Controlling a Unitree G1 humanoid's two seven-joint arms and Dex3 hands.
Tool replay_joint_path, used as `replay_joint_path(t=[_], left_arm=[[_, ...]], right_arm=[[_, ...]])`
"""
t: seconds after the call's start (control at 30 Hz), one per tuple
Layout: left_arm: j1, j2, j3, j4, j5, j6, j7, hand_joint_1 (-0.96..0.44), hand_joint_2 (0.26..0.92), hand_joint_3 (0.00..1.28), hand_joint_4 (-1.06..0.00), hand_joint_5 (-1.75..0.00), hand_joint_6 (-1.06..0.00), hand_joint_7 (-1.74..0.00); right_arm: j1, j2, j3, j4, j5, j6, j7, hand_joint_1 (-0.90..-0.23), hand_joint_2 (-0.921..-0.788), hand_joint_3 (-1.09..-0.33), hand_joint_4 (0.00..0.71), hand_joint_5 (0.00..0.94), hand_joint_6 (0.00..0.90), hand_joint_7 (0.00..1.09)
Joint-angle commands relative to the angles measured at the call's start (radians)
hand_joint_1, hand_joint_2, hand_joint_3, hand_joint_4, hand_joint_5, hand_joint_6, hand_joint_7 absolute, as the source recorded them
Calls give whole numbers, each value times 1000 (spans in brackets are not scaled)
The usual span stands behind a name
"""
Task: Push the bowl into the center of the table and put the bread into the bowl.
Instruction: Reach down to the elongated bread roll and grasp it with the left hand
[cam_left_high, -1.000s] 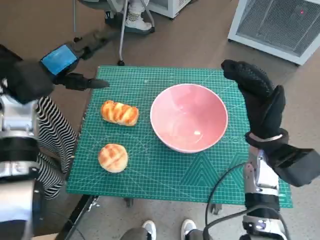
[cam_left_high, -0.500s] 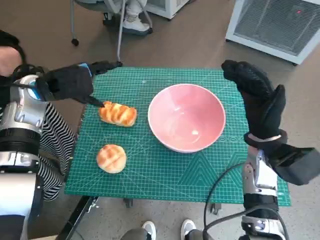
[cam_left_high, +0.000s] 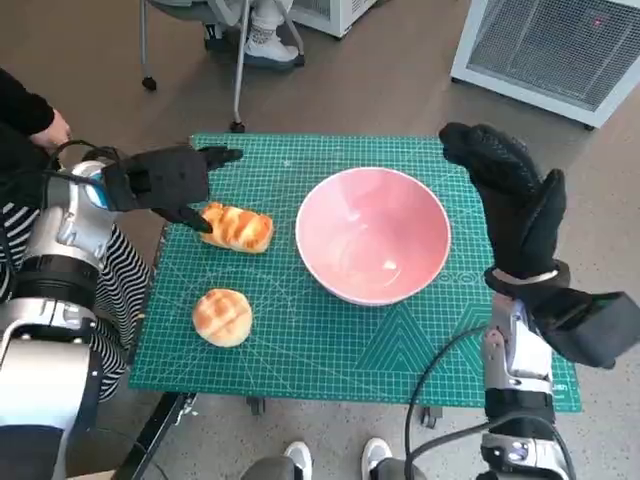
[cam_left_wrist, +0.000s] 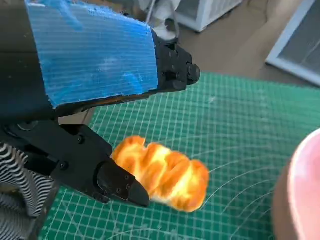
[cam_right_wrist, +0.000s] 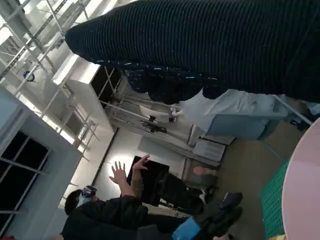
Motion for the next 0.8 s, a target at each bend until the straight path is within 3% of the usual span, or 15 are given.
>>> replay_joint_path(t=[0.03, 0.8], left_arm=[[-31, -18, -33, 20, 39, 17, 27, -98, 731, 1, -96, -3, -186, -8], [-3, -114, -101, 70, 96, 105, 110, -89, 731, 0, -102, -3, -211, -8]], right_arm=[[33, 3, 1, -7, 10, 20, -1, -820, -921, -783, 146, 0, 99, 428], [57, 7, -1, -14, 10, 13, 1, -801, -921, -785, 139, 0, 93, 438]])
